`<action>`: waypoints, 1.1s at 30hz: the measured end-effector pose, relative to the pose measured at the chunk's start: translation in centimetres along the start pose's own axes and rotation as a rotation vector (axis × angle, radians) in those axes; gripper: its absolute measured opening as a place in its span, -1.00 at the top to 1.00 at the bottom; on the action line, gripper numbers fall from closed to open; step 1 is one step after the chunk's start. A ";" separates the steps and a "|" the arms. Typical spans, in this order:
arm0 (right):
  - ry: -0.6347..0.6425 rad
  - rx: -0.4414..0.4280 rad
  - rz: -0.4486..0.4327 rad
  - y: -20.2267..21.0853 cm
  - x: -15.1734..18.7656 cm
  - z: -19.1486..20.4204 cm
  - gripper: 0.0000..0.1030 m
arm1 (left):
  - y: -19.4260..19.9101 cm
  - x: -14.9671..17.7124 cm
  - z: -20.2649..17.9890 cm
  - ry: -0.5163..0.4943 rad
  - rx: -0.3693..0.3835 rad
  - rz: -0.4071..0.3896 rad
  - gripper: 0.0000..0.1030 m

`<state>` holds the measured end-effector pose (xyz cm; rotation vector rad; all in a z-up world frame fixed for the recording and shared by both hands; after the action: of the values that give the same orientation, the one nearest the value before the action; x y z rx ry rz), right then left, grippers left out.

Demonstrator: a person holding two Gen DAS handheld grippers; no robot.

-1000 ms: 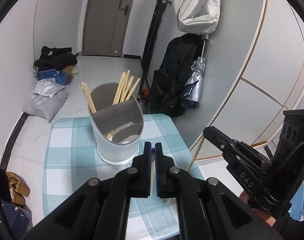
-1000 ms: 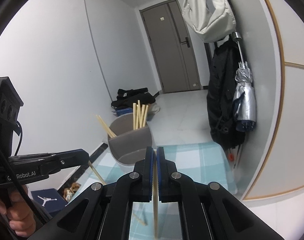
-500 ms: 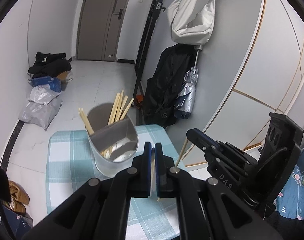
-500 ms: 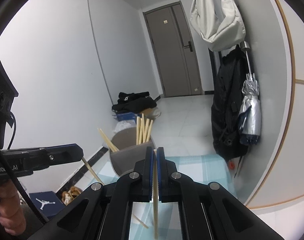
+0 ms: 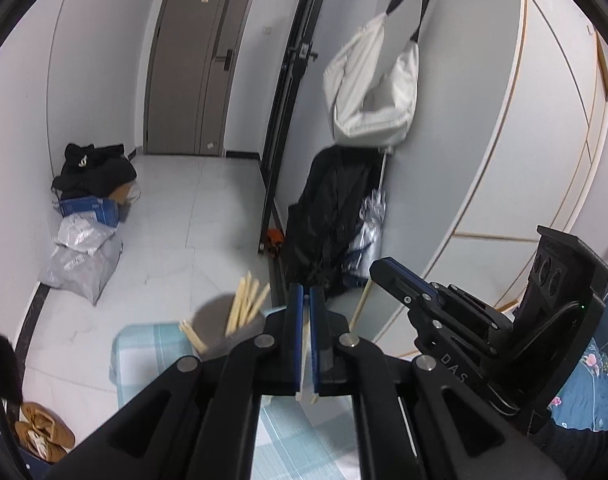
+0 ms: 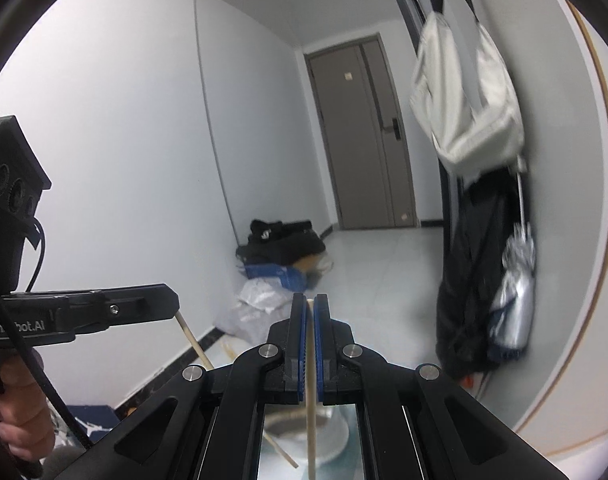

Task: Organize utensils
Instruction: 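Lower the chopsticks into the holder and open both grippers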

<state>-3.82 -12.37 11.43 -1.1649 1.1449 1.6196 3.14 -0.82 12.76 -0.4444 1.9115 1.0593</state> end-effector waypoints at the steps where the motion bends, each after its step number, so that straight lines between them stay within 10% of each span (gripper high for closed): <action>1: 0.007 -0.006 -0.011 -0.2 -0.9 0.2 0.95 | 0.1 -0.5 0.2 0.003 -0.001 -0.007 1.00; 17: 0.025 -0.049 -0.069 -6.2 -7.4 2.3 0.95 | -0.8 -5.4 4.1 0.009 -0.090 -0.067 1.00; 33: -0.110 0.008 -0.018 -13.7 -3.1 0.9 0.94 | -4.4 -2.3 7.3 0.006 -0.137 -0.022 1.00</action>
<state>9.66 -8.37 11.75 -1.0647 1.0668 1.6429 11.10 2.37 10.69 -0.5448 1.8416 1.1806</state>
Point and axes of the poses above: each gripper's, at about its wrist camera, not at the fingertips, and y roughly against the way its jaws point, z to its left, x to its underside, the point moved 4 cm from there along -y, roughly the way its jaws point, and after that the axes turned 3 degrees about -z, right-handed, at the moved point
